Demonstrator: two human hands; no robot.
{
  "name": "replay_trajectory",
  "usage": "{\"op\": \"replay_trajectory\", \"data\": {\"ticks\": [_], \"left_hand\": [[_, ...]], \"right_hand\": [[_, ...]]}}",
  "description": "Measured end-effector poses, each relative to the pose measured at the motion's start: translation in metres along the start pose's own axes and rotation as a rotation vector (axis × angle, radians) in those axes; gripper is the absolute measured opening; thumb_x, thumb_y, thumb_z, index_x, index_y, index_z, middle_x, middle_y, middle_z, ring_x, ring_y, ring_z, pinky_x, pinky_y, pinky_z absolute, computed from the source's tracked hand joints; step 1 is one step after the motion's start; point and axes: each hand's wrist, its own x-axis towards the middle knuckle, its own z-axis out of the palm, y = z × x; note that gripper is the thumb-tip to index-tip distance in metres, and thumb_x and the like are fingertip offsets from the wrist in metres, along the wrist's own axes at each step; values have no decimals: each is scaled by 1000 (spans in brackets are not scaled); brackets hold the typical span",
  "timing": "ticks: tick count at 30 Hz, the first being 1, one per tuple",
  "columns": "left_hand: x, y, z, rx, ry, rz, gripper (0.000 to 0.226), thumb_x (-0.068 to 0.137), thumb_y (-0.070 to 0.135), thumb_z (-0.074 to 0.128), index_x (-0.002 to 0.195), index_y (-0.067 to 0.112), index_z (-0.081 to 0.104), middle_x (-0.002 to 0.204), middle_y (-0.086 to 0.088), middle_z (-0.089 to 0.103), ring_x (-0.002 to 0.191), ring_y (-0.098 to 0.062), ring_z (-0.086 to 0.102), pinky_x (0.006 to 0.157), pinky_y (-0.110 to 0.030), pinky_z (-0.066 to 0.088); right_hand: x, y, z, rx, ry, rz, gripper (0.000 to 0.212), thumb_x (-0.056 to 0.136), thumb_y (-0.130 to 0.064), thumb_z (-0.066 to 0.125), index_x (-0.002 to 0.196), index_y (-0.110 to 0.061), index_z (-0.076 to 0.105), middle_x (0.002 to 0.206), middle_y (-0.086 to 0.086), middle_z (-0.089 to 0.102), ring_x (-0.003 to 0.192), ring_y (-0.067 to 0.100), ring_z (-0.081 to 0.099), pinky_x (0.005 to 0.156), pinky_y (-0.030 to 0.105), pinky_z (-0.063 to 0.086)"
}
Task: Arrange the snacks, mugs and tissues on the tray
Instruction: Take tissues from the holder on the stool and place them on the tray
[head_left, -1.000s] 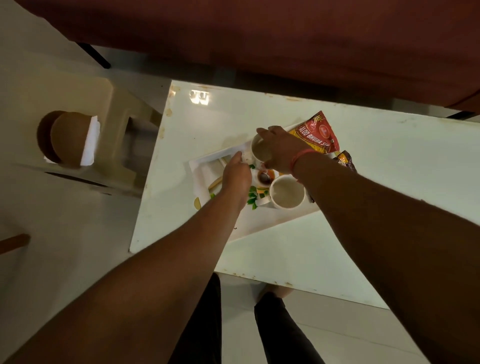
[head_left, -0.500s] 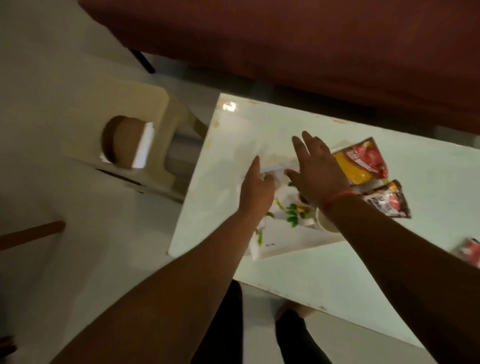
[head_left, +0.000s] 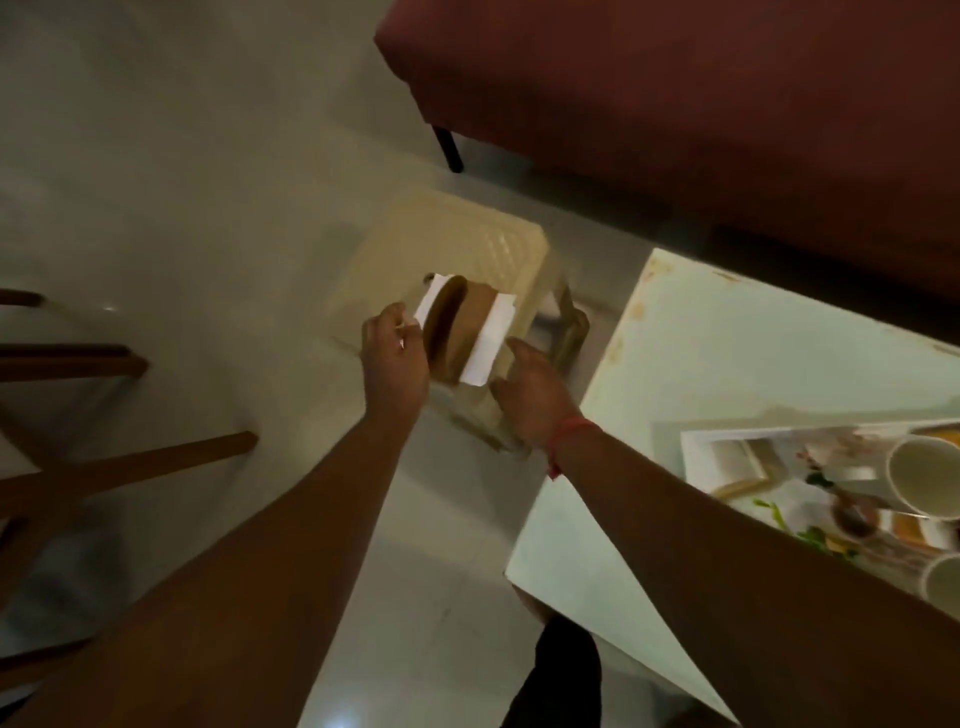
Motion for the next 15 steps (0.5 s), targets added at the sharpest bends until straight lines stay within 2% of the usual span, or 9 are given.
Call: {"op": "replay_trajectory", "data": {"ticks": [2,3,4,5,6,8,10,13,15], "left_hand": [[16,-7,-1,-149,-238,-147,41,106,32,33,137,12,51,126,1,53,103,0,50,84,-4,38],[21,-8,0,-220,-337,-214,47,106,40,28,139,15,50,127,4,53,106,1,50,85,-3,35],[26,-8,2,-274,-409,-286,53,105,47,25,142,18,48,131,4,54,114,-4,52,92,-9,35],[32,-7,5,-295,-457,-348,58,103,54,22,143,20,48,137,1,54,124,-11,51,99,-18,35],[37,-6,7,-285,-487,-386,63,101,59,20,144,22,47,140,-2,54,130,-16,49,102,-24,35],[44,-4,10,-242,-495,-431,72,97,66,17,143,21,49,142,-6,54,132,-21,49,104,-30,34],[46,-3,11,-248,-480,-446,75,96,68,16,141,20,52,140,-8,56,130,-22,51,108,-30,34],[40,4,10,-306,-497,-426,74,97,66,13,135,22,58,135,-8,61,126,-22,55,112,-40,37],[27,12,12,-370,-496,-383,67,99,62,12,120,29,67,121,-1,69,117,-17,61,106,-37,44]], "right_hand": [[20,-24,15,80,13,57,56,98,-17,54,150,-10,35,151,14,43,135,30,43,107,29,35],[29,-34,21,120,19,80,52,97,-15,54,147,-9,39,145,16,49,126,30,51,97,27,38],[36,-41,26,151,28,100,48,96,-15,53,143,-7,43,136,17,56,113,29,57,88,27,41],[43,-46,31,178,38,123,46,95,-16,53,140,-7,45,130,17,60,101,25,57,85,29,43],[48,-49,36,211,43,150,47,95,-18,54,139,-10,45,128,14,61,98,23,56,86,32,47],[55,-52,44,277,36,196,52,93,-19,57,142,-16,42,134,8,58,110,24,58,98,41,51],[57,-51,48,318,42,209,56,91,-17,58,144,-18,41,139,6,55,121,27,56,104,44,48],[52,-47,45,366,78,187,55,88,-12,57,141,-18,45,136,5,58,118,27,57,101,45,50],[42,-44,38,414,108,158,53,88,-10,56,138,-21,48,129,3,62,113,24,61,99,45,51]]}}
